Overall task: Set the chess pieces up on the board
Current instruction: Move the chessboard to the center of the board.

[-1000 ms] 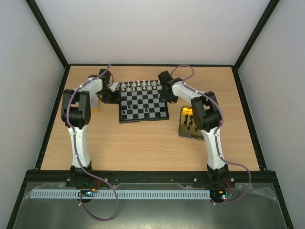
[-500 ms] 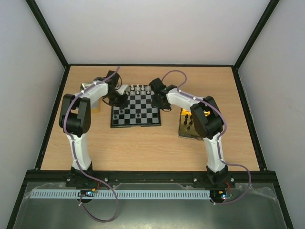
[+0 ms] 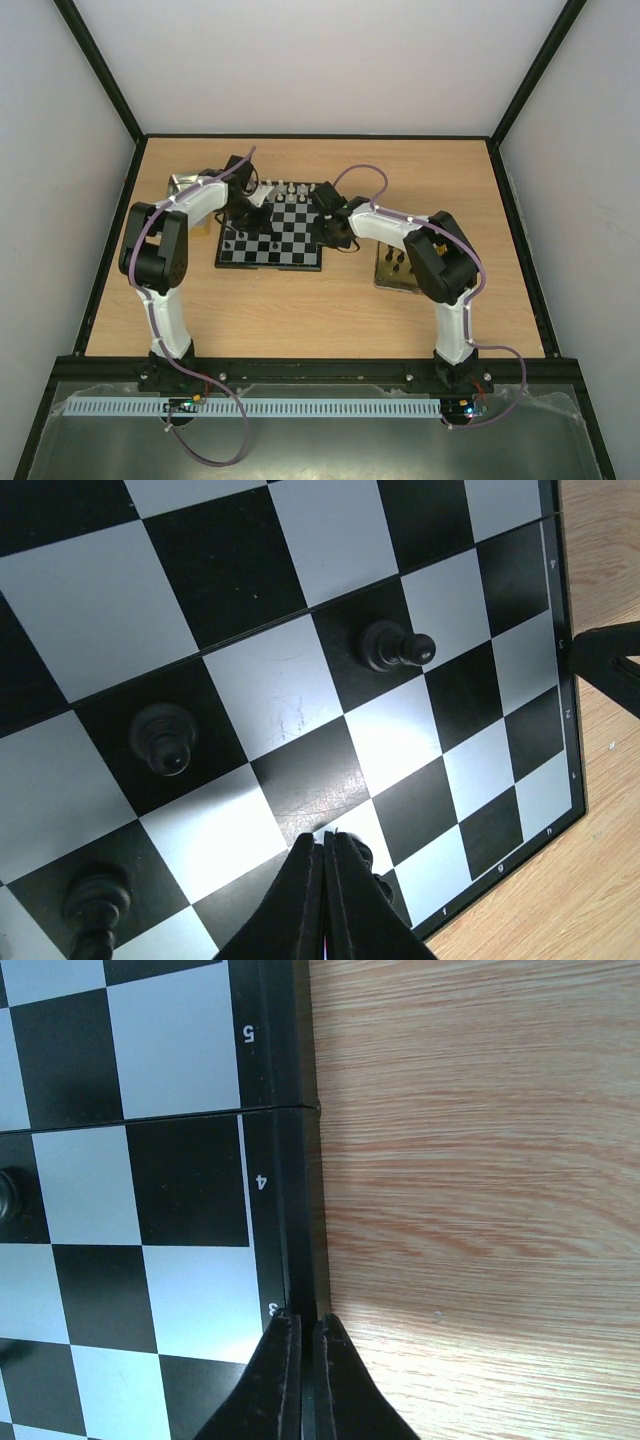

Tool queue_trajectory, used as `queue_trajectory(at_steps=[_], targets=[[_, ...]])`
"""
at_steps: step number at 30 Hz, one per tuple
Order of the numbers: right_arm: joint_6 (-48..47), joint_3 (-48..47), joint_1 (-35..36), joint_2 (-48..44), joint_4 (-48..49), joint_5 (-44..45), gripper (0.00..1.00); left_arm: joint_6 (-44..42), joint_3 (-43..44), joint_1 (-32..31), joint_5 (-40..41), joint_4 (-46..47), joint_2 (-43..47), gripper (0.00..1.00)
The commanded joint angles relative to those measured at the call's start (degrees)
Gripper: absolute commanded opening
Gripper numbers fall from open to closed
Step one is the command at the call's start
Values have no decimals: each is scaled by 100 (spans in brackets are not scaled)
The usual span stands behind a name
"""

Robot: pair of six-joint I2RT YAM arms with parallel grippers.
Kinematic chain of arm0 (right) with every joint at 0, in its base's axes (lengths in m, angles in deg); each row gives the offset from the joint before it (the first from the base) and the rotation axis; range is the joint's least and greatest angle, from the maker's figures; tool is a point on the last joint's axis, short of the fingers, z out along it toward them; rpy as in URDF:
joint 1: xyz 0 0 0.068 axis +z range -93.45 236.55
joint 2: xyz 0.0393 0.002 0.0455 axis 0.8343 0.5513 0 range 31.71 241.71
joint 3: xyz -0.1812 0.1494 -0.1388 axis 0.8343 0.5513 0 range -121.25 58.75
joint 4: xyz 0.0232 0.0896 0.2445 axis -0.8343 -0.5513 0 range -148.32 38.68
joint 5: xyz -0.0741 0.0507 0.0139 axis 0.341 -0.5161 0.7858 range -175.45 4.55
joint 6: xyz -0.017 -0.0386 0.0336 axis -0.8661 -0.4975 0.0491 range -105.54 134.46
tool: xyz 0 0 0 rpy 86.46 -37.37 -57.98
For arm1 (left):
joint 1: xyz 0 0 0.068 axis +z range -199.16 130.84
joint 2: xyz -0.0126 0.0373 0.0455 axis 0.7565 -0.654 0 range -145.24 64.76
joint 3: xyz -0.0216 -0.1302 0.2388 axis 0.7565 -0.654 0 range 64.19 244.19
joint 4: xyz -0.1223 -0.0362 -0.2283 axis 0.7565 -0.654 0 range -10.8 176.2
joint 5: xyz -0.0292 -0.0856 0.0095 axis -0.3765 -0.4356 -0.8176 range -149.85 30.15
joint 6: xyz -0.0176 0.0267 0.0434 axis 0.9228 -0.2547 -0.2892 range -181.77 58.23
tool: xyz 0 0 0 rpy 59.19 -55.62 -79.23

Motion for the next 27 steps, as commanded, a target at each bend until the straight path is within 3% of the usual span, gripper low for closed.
queue_trajectory(at_steps=[1,6,11,18,27], targets=[[38,129,-30,-109,-76,124,2,-74,92,48,-109,-76,191,2],[-1,-59,-33,4,-204,147,2,-127,244,116,-182,-150,328,2],[-73,-245,-70,58,-343,218,2,-229,676,528,343,-223,269,2],[-197,-635,-234,280,-603,369,2,-565,1431,1070,1113,-366,-283,2],[-280,-755,-486,501,-626,402,2,-704,1908,1450,1378,-299,-1173,2]])
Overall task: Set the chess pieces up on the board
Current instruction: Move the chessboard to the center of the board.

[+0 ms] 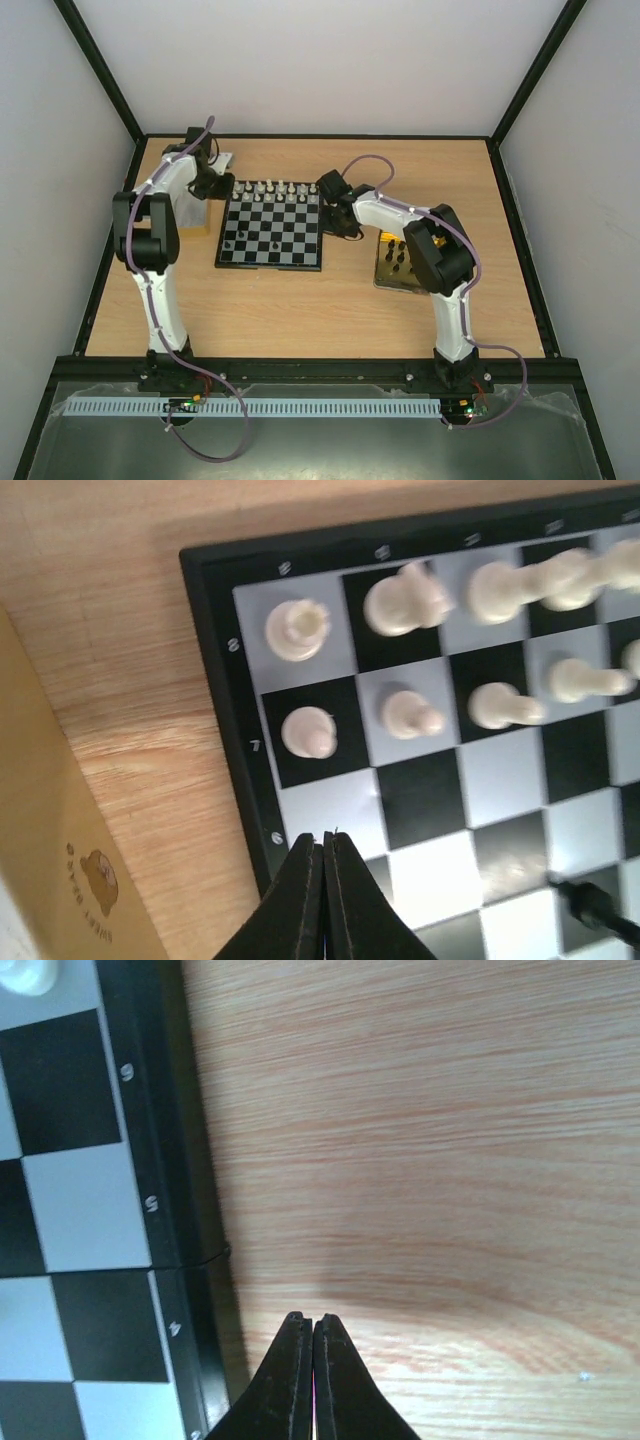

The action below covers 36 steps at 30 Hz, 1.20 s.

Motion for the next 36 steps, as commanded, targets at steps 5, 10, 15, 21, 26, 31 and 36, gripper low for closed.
queue_trajectory(at_steps=[5,10,15,21,26,31,36], targets=[[-135,-139,-149,198,-193,186,2,-93,60,193,436,94,-498,2],[-153,-189,-167,289,-182,204,2,-99,-159,234,593,240,-464,2],[-213,-474,-178,550,-291,210,2,-128,-355,273,773,324,-439,2],[-260,-924,-202,829,-404,163,2,-180,-407,297,858,316,-497,2],[-327,-1223,-202,1070,-536,113,2,-197,-573,289,738,247,-419,2],[-417,-1551,-170,1275,-727,55,2,-239,-853,218,553,182,-271,2],[-521,-1786,-31,1349,-920,123,2,-292,-1224,20,479,158,-30,2]])
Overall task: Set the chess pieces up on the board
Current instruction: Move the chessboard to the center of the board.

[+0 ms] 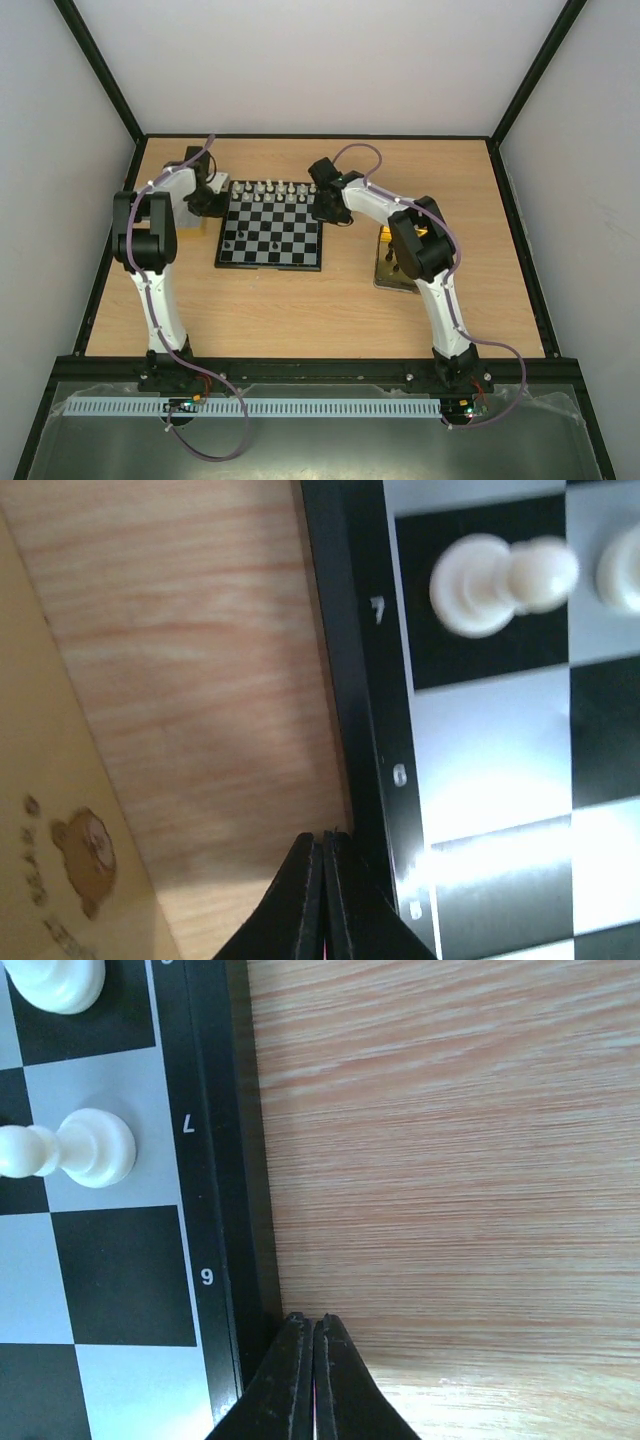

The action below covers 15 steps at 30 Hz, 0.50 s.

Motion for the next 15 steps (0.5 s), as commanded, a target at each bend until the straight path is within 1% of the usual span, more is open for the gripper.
queue_trajectory(at_steps=[1,9,15], targets=[[-158,-208,140,180,-503,98,2,-93,-465,-208,-98,-327,240,2],[-213,-156,340,158,-704,209,2,-115,-954,-463,-55,-379,527,2],[-150,373,501,-184,-558,229,2,-105,-1421,-710,-92,-358,867,2]])
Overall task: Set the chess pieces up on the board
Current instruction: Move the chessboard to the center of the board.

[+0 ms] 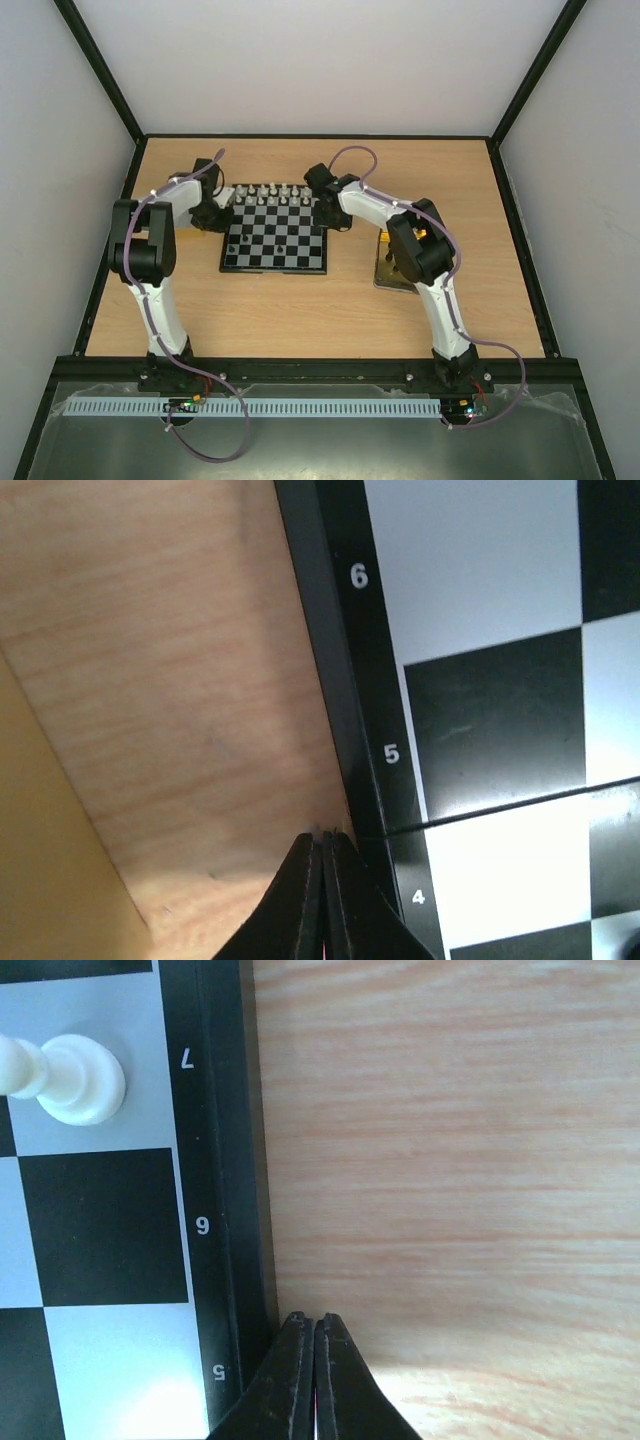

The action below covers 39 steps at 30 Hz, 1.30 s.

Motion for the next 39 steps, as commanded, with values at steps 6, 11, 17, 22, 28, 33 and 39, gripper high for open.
queue_trajectory(at_steps=[6,11,17,22,28,33,39], targets=[[96,874,398,-553,52,-253,2,-25,-688,-673,-592,-397,540,2],[161,1381,491,-926,134,-268,2,62,-859,-937,-742,-477,792,2],[314,2037,714,-1417,271,-308,2,135,-1187,-1242,-878,-522,1196,2],[504,2655,897,-1814,444,-359,2,97,-1616,-1432,-875,-476,1463,2],[668,3295,966,-2259,604,-374,2,35,-2010,-1443,-908,-399,1629,2],[684,3475,964,-2415,595,-303,2,54,-2050,-1371,-906,-320,1658,2],[645,3369,965,-2346,530,-253,2,-25,-1902,-1287,-782,-350,1601,2]])
